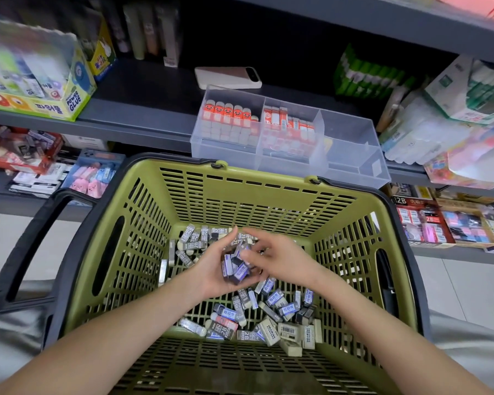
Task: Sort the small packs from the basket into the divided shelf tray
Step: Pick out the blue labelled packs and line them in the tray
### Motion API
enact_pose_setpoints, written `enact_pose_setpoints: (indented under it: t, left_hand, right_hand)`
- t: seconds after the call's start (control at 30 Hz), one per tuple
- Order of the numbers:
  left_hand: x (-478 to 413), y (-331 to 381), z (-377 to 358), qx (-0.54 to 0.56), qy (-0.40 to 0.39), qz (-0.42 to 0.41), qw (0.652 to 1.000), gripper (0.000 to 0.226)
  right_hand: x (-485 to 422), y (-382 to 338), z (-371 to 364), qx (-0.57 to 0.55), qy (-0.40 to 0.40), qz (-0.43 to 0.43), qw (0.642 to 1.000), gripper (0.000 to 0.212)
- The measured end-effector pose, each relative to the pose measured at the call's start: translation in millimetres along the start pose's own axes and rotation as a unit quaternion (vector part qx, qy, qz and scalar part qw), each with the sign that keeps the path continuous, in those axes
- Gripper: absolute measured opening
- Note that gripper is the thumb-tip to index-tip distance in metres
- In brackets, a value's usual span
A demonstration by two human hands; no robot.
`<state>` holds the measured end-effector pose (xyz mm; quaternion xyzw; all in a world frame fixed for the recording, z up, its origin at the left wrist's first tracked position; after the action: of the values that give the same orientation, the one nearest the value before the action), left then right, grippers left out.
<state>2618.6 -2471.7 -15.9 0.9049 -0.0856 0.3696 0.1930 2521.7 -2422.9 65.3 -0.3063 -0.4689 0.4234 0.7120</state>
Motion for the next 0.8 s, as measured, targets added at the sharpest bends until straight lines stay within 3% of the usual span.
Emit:
enact_pose_setpoints:
  t: [0.13, 0.2, 0.3, 0.47, 0.57, 0.67, 0.8]
  left_hand:
    - [0.2, -0.4, 1.3, -0.039, 0.018, 0.004, 0.999, 0.048]
    - [0.6, 0.5, 1.5, -0.039, 0.019, 0.0, 0.999, 0.043]
    - [0.7, 2.0, 3.3, -0.043, 0.026, -0.006, 0.999, 0.041]
    - [2.0, 5.3, 3.8, -0.056, 0.027, -0.023, 0.998, 0.038]
    - [4.7, 7.9, -0.1, -0.065, 0.009, -0.037, 0.997, 0.029]
    - [4.6, 7.2, -2.4, -0.035, 0.009, -0.026, 0.999, 0.04]
    - [2.5, 6.0, -1.6, -0.017, 0.029, -0.025, 0.999, 0.034]
  right_hand:
    - [8.4, 24.1, 30.3, -0.211, 0.089, -0.06, 0.972, 0.029]
    - [10.3, 50.0, 36.9, -0.113, 0.118, -0.121, 0.979, 0.023]
    - [8.6, 93.1, 13.2, 0.124, 0.024, -0.222, 0.967, 0.022]
    - [-4.4, 122.3, -27.3, 0.279, 0.035, -0.205, 0.937, 0.068]
    - [-10.6, 128.0, -33.7, 0.223, 0.038, -0.185, 0.956, 0.064]
    - [-9.9, 131.2, -27.7, 0.166, 0.049, -0.171, 0.97, 0.056]
    - [-4.4, 131.6, -27.5, 0.112, 0.091, -0.167, 0.975, 0.04]
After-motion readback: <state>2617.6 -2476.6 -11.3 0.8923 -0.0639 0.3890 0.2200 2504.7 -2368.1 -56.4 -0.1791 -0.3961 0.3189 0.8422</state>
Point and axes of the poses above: each hand's wrist, its own x-axis away from the middle knuckle, its own z-axis out of the back of the hand, y = z × x, the point moved 5 cm from there along -x, towards the middle knuckle, and after that the axes turned 10 degrees about -x, right-handed, at the moved point
